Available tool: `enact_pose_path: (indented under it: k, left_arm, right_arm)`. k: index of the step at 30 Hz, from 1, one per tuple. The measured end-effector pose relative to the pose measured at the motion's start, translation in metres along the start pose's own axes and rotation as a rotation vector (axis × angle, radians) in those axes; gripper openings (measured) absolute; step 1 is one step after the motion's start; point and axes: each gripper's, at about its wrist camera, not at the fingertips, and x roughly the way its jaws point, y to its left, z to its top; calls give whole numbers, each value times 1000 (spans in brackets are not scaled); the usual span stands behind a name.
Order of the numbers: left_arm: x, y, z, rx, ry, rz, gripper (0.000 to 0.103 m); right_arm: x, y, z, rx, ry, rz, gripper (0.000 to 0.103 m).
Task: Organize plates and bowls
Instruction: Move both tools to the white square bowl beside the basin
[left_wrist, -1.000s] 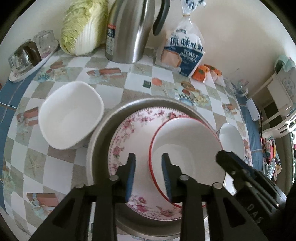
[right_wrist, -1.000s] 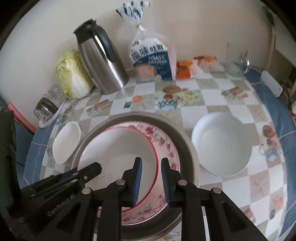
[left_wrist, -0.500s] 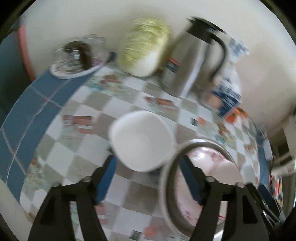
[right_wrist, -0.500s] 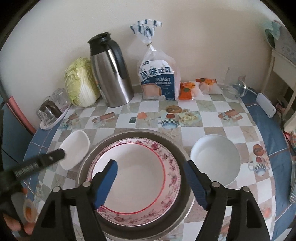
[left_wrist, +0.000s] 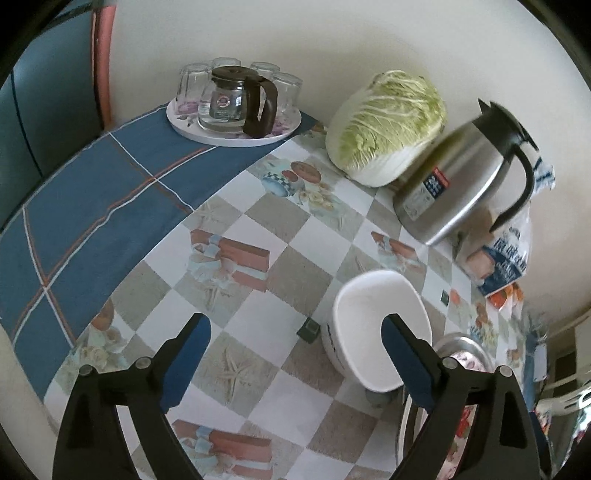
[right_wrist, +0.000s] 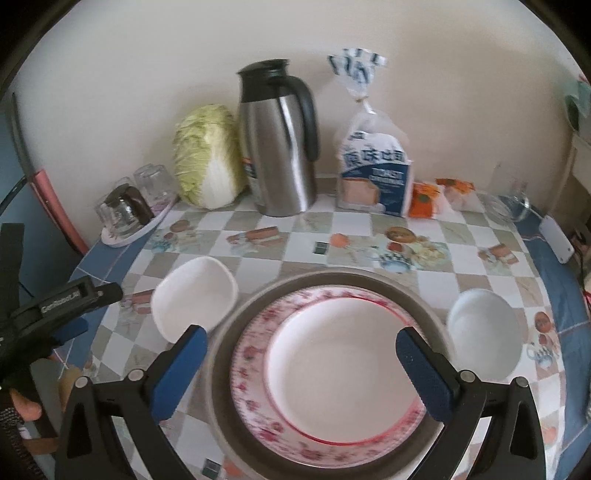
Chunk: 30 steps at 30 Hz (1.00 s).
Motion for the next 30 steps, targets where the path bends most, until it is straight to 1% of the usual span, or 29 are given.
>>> enact_pose_path:
  k: [3,7,9,10,11,13,14,15,16,18,20,21,22,24,26,28,30]
  left_arm:
    - [6,2,3,-15,-9,-33,94]
    - [23,1,5,-10,29,-75,94]
    - [31,-1,5,7,38,-50,94]
    - [37,-2,4,14,50,-31,94]
    - [41,-1,4,14,61,-31,94]
    - [52,2,2,-15,94,-54,93]
    - [55,4,1,-24,103,-61,93]
    - [60,5,0,-32,112,-71,89]
    - [64,6,-1,-34,120,-77,80]
    - [68,8,-3,-41,132,-78,71]
    - [72,8,-3,-48,140,-95,70]
    - [72,8,-4,-49,142,-107,69]
    - [73,7,-3,-49,145,-121,64]
    - [74,5,-3,-47,149,-134,57]
    - [76,3,-3,-42,149,-144,57]
    - [78,2,-3,-40,154,-153,56]
    - [79,3,-4,-48,159,-162,56]
  right_arm:
    - [8,15,5,-23,6,16,103]
    - [25,31,20,-40,30,25,103]
    - [37,39,30,-49,52,35,101]
    - [43,42,33,-56,63,28,94]
    - [49,45,37,-69,77,19,85]
    - [65,52,42,-95,115,8,75]
    - [73,54,44,-103,135,2,72]
    - [81,57,45,-114,157,-2,71]
    - [88,59,45,-121,174,-2,69]
    - [97,62,45,-132,200,-10,63]
    - [109,67,44,-156,233,-21,52]
    - [114,68,43,-161,248,-23,51]
    - [119,70,42,-164,264,-23,50]
    - [126,72,41,-164,284,-22,44]
    - [132,74,41,-169,299,-23,38]
    - [137,76,40,-176,312,-26,36]
    - [140,78,41,-186,312,-33,31]
